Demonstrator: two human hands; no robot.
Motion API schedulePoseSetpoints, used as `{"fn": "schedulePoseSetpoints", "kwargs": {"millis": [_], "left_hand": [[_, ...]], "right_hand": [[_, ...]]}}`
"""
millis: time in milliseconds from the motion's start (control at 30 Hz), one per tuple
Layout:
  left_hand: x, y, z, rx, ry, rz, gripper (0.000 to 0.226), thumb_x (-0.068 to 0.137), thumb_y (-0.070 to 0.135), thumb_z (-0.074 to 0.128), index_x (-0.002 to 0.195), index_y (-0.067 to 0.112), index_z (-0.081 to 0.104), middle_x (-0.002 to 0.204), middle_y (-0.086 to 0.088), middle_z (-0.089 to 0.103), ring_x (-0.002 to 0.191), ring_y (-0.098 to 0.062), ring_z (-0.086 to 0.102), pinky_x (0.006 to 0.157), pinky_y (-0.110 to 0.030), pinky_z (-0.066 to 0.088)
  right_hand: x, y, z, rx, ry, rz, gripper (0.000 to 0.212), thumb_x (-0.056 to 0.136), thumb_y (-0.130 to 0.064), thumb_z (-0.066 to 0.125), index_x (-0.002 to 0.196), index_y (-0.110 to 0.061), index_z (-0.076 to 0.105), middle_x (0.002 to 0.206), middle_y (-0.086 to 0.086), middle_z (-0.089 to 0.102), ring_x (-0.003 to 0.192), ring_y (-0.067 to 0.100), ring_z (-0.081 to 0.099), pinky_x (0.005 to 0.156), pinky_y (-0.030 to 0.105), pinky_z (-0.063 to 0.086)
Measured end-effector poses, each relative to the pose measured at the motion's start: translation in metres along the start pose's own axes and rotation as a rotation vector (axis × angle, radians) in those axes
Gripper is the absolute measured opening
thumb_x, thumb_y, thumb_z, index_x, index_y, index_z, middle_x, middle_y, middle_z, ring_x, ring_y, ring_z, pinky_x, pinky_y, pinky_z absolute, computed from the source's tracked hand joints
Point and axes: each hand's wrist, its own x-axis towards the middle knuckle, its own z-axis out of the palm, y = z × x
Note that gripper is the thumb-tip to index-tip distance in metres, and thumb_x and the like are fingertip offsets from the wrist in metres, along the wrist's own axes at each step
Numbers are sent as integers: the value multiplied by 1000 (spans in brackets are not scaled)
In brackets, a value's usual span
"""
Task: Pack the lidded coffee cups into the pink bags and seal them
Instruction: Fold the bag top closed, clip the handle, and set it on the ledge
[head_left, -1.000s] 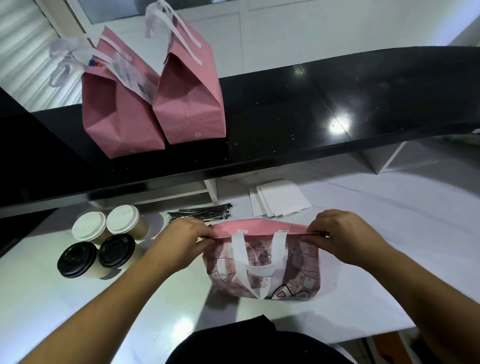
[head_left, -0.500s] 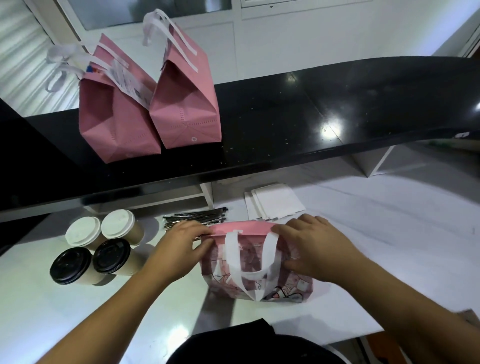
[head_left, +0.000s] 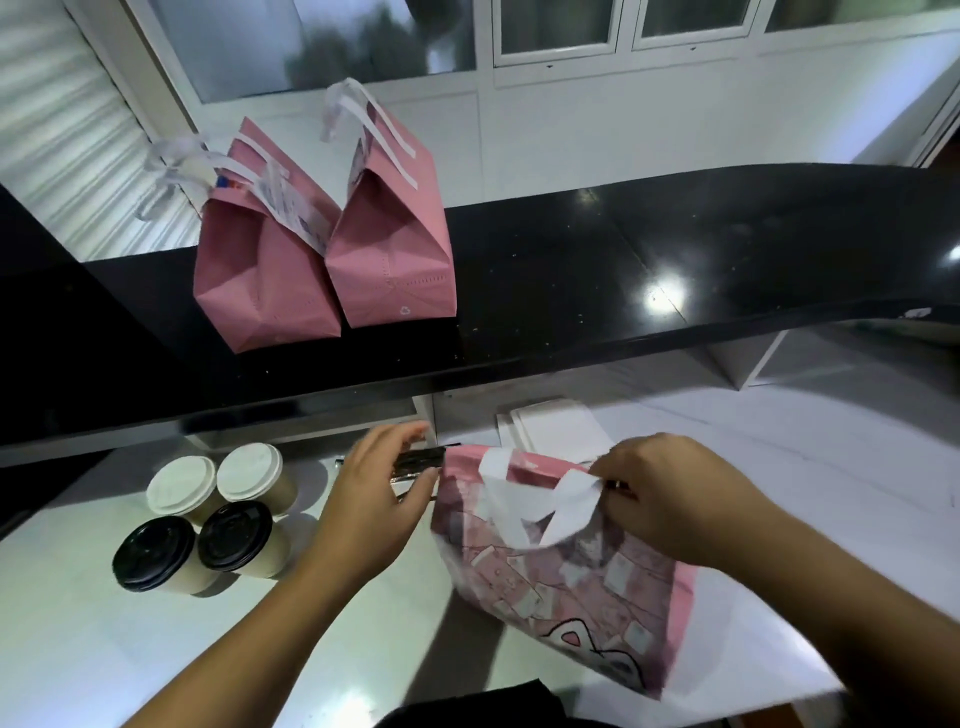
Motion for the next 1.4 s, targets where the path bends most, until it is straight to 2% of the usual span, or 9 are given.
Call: {"fn": "schedulePoseSetpoints", "kwargs": {"millis": [167,300,467,633,733,833,967,1200,1400], "left_hand": [[6,35,-15,-113,37,45,45,95,31,69,138,36,54,128,20,54,118,1,55,93,-13,43],[17,79,-29,-174,47,187,36,95,45,64,129,42,53,124,27,51,119,-2,56,88,-6,44],[39,130,-45,-230,44,276,49,91,74,51,130,45,50,127,31,48,121,3,53,93,-5,42],[68,154,-44,-232,-131,228,77,79,83,61,145,62,29,143,48,29,131,11,40,106,-25,40],[97,159,-38,-219,-106,200,87,84,69,69,157,48,26,156,30,32,139,2,38,115,-33,40],[129,156,-33,-183,-35,129,78,93,50,70,159,34,31,160,8,41,141,-10,45,115,-35,41],[168,145,-30,-133,11,97,63,99,20,64,156,23,39,154,1,52,137,-14,50,104,-20,37],[218,126,-22,-62,-7,41,50,99,1,52,148,11,48,145,-11,58,130,-23,56,95,-21,38],[235,122,-11,30,0,-67,52,89,6,48,140,11,50,136,-11,59,124,-32,57,104,-49,48]], "right_hand": [[-9,0,-84,-99,68,119,25,90,-35,61,70,-22,71,57,-7,62,53,6,57,47,24,45],[-4,2,-153,-70,137,211,29,89,-41,62,63,-29,70,52,-12,66,48,4,62,37,12,39],[31,7,-220,-112,372,228,25,88,-35,68,67,-22,75,55,-2,64,53,16,58,46,21,38],[100,14,-244,-186,489,254,30,88,-30,63,68,-9,68,63,11,57,56,25,50,51,29,36],[145,19,-243,-142,527,267,24,83,-24,62,65,-8,62,62,11,54,54,24,48,47,26,32],[184,18,-237,-143,526,278,18,81,-17,60,65,-8,57,60,9,49,51,21,43,46,27,30],[226,20,-226,-68,509,283,25,84,-20,61,63,-11,48,60,7,47,54,26,47,59,31,40],[277,23,-210,120,563,300,27,90,-20,56,67,-11,44,76,10,52,77,35,53,68,34,43],[310,16,-195,197,578,279,29,89,-14,57,64,-14,41,76,10,51,75,35,52,67,32,41]]}}
